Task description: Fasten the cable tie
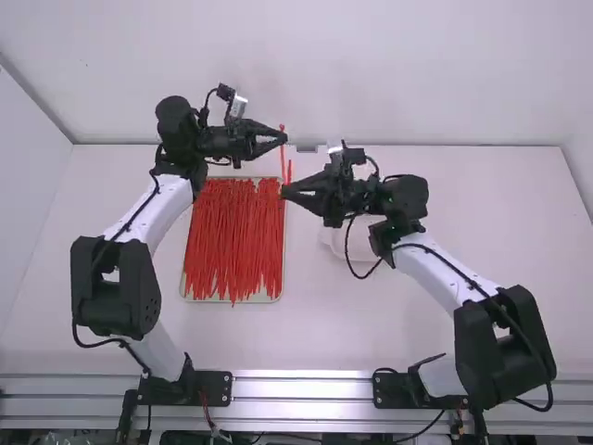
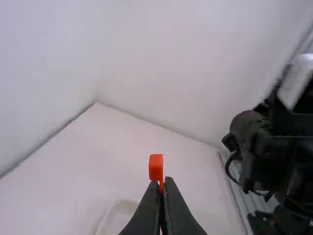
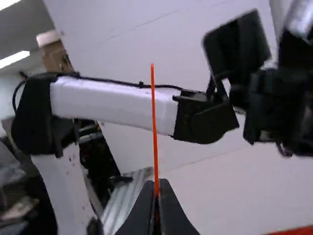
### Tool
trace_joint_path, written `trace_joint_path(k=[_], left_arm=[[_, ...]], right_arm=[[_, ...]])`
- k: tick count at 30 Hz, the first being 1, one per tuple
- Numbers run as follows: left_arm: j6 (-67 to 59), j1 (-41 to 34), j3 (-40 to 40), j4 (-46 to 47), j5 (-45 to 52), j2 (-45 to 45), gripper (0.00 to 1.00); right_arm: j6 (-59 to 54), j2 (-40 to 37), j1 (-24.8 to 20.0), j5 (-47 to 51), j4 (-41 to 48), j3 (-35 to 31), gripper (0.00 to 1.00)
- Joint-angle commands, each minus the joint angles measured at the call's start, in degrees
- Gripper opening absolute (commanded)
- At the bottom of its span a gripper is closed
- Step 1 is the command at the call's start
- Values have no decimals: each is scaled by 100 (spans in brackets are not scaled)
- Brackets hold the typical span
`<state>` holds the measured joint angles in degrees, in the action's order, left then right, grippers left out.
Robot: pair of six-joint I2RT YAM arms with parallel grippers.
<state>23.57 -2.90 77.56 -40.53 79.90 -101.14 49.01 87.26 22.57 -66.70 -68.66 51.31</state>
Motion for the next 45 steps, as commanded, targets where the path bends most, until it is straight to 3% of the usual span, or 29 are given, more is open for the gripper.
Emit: trace_joint_path(k=[1, 5, 14, 23, 26, 33, 45], left_arm=[[-715, 33, -37, -227, 258, 31, 2], [-1504, 33, -37, -726, 1010, 31, 1], [-1613, -4, -345, -1611, 986, 33, 1], [-625, 26, -1010, -4269, 905, 33, 1], [-330, 52, -1040, -4719, 916, 33, 2], [-83, 192, -1034, -4841, 658, 33, 1], [-83, 181, -1034, -4830, 625, 33, 1]], right_arm=[[651, 17, 92, 157, 227, 4, 0], [608, 17, 177, 343, 857, 4, 0], [973, 17, 214, 811, 1069, 4, 0], [970, 17, 348, 1263, 1403, 4, 0], [966, 17, 382, 1257, 1405, 4, 0], [949, 17, 601, 1250, 1410, 4, 0], [973, 17, 503, 1167, 1661, 4, 0]])
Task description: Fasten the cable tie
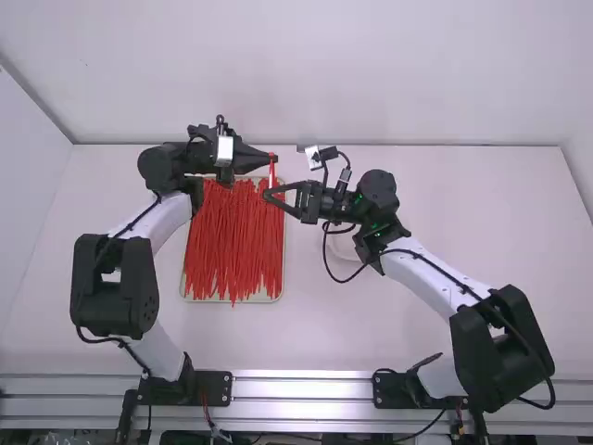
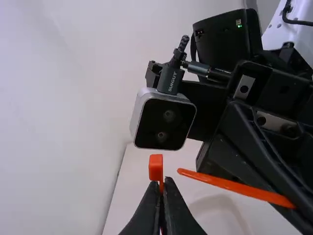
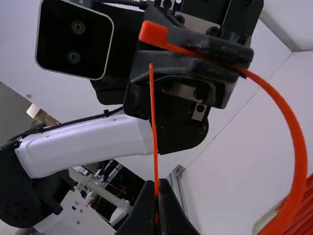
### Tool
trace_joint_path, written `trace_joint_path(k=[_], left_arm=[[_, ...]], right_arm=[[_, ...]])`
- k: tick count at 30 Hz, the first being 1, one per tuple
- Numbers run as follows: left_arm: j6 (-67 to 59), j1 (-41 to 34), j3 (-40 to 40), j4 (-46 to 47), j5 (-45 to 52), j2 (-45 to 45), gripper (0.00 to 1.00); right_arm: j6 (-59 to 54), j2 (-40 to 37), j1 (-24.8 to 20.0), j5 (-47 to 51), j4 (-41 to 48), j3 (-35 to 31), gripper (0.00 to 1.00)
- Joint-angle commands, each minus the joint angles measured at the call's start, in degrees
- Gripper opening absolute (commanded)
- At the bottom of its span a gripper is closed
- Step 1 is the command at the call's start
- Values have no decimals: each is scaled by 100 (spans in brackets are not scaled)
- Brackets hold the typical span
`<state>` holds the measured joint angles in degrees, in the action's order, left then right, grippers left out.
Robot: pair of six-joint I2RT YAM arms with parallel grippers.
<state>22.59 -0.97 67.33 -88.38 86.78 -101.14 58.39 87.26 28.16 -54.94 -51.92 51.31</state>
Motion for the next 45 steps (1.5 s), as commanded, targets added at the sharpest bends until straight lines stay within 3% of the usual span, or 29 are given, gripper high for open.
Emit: trace_joint_path(k=[1, 45], left_arm=[[11, -15, -11, -44, -66, 33, 1], [15, -55, -11, 26, 15, 33, 1]], right_arm=[[33, 17, -79, -2, -24, 4, 0], [33, 17, 42, 229, -160, 4, 0]])
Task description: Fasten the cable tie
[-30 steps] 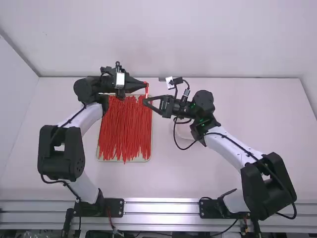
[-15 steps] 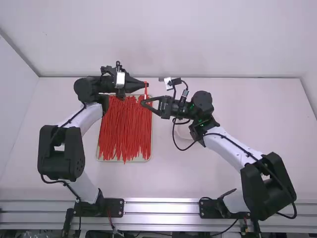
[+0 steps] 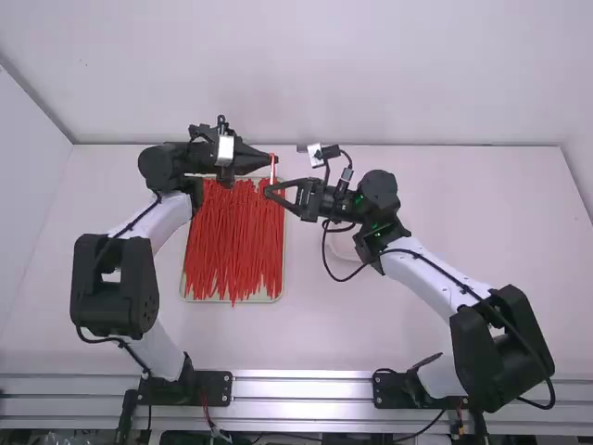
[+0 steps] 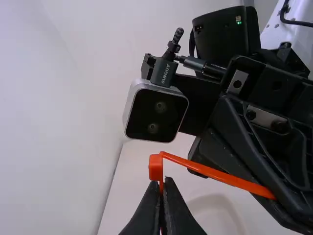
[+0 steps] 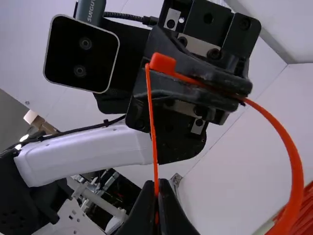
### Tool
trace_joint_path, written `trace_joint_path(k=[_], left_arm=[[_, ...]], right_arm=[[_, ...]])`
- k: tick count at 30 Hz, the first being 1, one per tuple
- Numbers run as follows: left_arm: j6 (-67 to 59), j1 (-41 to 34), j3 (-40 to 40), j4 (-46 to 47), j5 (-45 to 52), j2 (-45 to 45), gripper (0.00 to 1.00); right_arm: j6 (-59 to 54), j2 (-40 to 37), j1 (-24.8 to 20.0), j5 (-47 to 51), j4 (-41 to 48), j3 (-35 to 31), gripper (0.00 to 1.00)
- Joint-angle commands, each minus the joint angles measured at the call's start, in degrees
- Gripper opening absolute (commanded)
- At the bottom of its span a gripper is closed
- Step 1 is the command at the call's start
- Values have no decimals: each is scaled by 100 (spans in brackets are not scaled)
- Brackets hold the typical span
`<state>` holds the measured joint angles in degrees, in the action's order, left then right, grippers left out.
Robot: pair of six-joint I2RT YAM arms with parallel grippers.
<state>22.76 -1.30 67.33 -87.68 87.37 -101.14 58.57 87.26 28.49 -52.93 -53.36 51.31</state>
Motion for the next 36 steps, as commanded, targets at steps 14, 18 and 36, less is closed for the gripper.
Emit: trace_joint_path(k=[14, 18, 36], left_arm=[[-4, -26, -11, -24, -133, 33, 1], [-7, -33, -11, -28, -111, 33, 1], [0, -55, -11, -90, 22, 33, 1]], right_arm=[[-7, 17, 70, 37, 28, 4, 0], [-2, 17, 72, 90, 24, 4, 0], [13, 17, 4, 129, 52, 4, 0]])
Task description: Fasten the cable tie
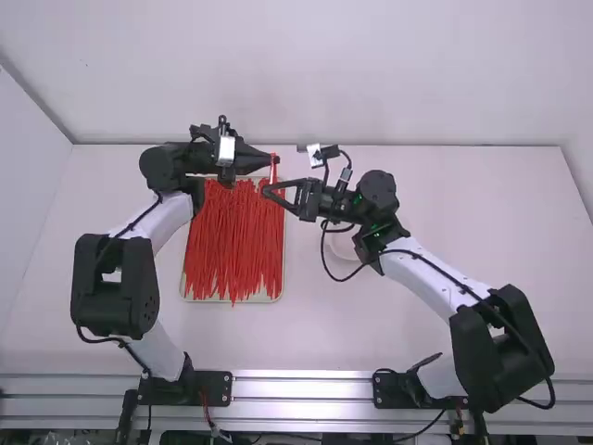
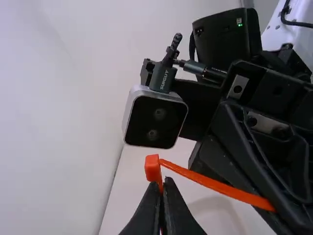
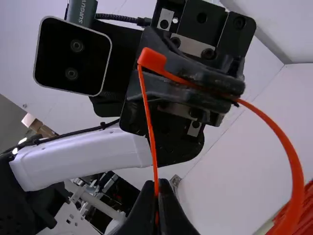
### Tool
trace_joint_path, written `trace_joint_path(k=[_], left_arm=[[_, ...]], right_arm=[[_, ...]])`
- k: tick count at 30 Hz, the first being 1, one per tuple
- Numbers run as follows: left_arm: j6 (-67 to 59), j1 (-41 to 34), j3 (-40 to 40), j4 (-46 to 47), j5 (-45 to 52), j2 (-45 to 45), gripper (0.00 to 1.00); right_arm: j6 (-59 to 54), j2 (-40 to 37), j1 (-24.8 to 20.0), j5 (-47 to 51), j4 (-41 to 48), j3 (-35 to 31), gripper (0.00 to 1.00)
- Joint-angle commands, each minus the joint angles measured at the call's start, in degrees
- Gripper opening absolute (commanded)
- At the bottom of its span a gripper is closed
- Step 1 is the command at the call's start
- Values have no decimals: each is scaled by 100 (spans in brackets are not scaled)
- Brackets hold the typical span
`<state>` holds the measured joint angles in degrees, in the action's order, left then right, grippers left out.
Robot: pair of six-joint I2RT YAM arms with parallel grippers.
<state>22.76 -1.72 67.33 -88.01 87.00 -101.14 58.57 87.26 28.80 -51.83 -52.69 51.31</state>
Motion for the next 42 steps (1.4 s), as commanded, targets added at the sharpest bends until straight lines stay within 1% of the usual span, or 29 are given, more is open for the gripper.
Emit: trace_joint_path(k=[1, 15, 19, 22, 29, 35, 42], left_arm=[[-4, -22, -11, -57, 57, 33, 1], [-2, 11, -11, -55, 68, 33, 1], [66, 11, -11, -61, 72, 33, 1], [107, -28, -11, -179, 271, 33, 1], [146, -48, -15, -179, 267, 33, 2], [144, -66, -72, -195, 260, 33, 1], [197, -181, -216, -446, 267, 33, 1]], right_arm=[[11, 17, -26, 13, 26, 4, 0], [-7, 17, -52, -74, 66, 4, 0], [15, 17, -146, -31, 35, 4, 0], [20, 17, -195, -17, -63, 4, 0], [162, 17, -201, 111, -393, 15, 0], [166, 17, -229, 138, -442, 15, 0], [146, 17, -214, 286, -564, 15, 0]])
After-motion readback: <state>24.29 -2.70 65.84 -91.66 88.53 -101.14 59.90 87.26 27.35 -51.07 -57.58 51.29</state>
